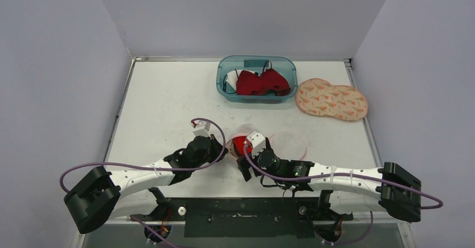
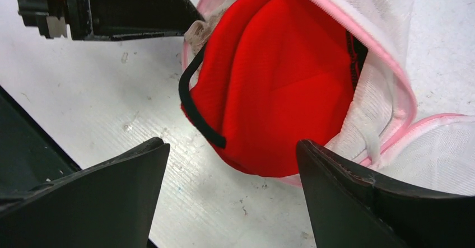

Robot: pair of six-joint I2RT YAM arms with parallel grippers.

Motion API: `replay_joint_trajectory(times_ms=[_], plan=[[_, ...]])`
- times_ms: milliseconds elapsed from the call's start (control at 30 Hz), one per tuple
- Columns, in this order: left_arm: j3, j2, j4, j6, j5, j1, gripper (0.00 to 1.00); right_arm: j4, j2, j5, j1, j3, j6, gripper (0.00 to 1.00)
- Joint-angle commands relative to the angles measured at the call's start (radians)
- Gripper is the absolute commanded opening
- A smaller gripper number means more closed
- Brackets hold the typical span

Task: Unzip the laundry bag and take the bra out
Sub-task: Pick up the bra from the laundry bag.

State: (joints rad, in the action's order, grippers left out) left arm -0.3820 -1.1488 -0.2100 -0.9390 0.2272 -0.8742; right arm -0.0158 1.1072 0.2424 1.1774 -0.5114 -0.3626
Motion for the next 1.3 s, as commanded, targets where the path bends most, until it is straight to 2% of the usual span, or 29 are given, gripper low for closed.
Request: replay_joint_trajectory(times_ms=[0, 100, 200, 333, 400, 500, 567, 600, 700, 767, 867, 1067, 1267], plan=[[-0.028, 0.007, -0.053, -0.007, -0.012, 0.005, 0.0, -0.076, 0.029, 0.121, 0.027, -0.042, 0.022, 0.86], [-0.024, 0.019, -0.049, -0.01, -0.012, 0.004, 0.0, -0.116, 0.04, 0.204, 0.023, -0.028, 0.017, 0.81], [-0.023, 0.028, -0.043, -0.009, -0.012, 0.005, 0.0, -0.207, 0.041, 0.202, 0.016, 0.003, 0.037, 0.64], [-0.018, 0.039, -0.033, -0.011, -0.008, 0.004, 0.0, -0.238, 0.088, 0.172, 0.01, -0.011, 0.063, 0.51], [-0.017, 0.045, -0.032, -0.016, -0.008, 0.005, 0.0, -0.238, 0.105, 0.154, 0.009, -0.019, 0.072, 0.5], [-0.018, 0.058, -0.024, -0.02, -0.009, 0.004, 0.0, -0.219, 0.117, 0.143, 0.002, -0.031, 0.071, 0.58], [-0.018, 0.072, -0.018, -0.021, -0.012, 0.004, 0.01, -0.212, 0.117, 0.14, -0.003, -0.033, 0.072, 0.58], [-0.018, 0.079, -0.015, -0.023, -0.014, 0.005, 0.02, -0.211, 0.116, 0.138, -0.006, -0.033, 0.073, 0.55], [-0.02, 0.1, 0.003, -0.027, -0.014, 0.004, 0.05, -0.211, 0.109, 0.133, -0.011, -0.032, 0.074, 0.3], [-0.018, 0.114, 0.013, -0.03, -0.014, 0.004, 0.08, -0.207, 0.097, 0.126, -0.012, -0.032, 0.083, 0.17], [-0.019, 0.132, 0.023, -0.034, -0.014, 0.005, 0.1, -0.186, 0.066, 0.108, -0.008, -0.039, 0.109, 0.06], [-0.037, 0.129, 0.031, -0.028, -0.009, 0.004, 0.09, -0.093, -0.008, 0.071, 0.003, -0.083, 0.162, 0.05], [-0.05, 0.077, 0.01, -0.045, -0.005, 0.007, 0.06, -0.051, -0.014, -0.106, 0.017, -0.103, 0.199, 0.05]])
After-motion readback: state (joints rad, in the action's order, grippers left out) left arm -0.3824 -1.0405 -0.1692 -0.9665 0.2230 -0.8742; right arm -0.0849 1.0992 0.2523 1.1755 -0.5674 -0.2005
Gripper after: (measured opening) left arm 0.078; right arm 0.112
